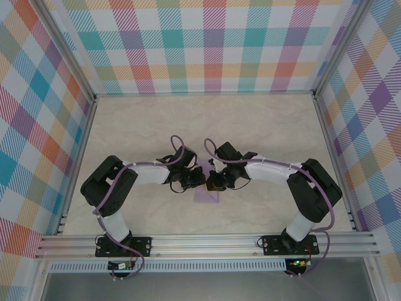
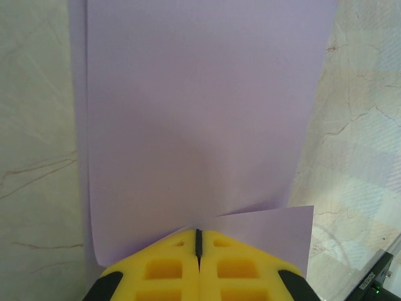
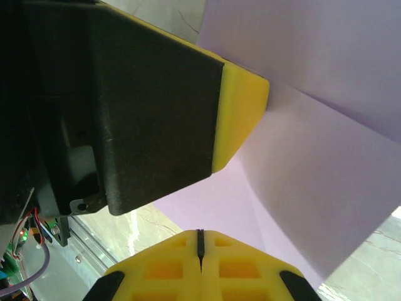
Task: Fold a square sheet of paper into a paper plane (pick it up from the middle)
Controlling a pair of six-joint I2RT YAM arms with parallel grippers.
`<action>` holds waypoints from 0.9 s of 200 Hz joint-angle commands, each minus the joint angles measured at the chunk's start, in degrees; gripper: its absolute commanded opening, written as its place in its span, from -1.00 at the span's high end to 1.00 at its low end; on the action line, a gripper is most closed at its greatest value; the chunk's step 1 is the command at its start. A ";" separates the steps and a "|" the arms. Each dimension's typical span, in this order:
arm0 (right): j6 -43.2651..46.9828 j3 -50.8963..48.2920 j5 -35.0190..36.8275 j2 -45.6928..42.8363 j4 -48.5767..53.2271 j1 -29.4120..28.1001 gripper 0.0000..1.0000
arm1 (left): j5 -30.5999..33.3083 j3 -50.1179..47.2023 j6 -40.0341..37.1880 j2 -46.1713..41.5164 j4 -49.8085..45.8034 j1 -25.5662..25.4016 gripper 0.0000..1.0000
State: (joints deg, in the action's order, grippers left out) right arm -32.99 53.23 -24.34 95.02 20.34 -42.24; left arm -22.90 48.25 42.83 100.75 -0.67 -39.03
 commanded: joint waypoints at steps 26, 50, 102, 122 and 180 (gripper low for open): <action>-1.12 1.25 -0.25 4.16 0.38 -1.16 1.00 | 5.16 -2.02 1.10 1.40 -5.34 -0.96 0.98; -0.77 1.26 0.25 4.88 0.88 -1.27 1.00 | 5.39 -2.11 1.39 1.63 -5.18 -0.96 0.99; 1.50 1.52 2.71 5.69 4.22 -1.27 1.00 | 6.52 -1.94 1.60 1.82 -6.16 -0.95 1.00; 2.35 1.70 3.62 5.90 5.32 -1.27 1.00 | 7.17 -1.84 1.79 1.95 -6.78 -0.96 1.00; 3.81 2.14 5.00 5.83 7.26 -1.27 1.00 | 7.87 -1.59 2.07 2.14 -7.57 -0.95 1.00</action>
State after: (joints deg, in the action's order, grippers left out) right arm -30.87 53.95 -20.60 100.07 24.77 -43.20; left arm -21.78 48.25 44.16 100.64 -0.91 -39.35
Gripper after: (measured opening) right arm 0.046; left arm 0.038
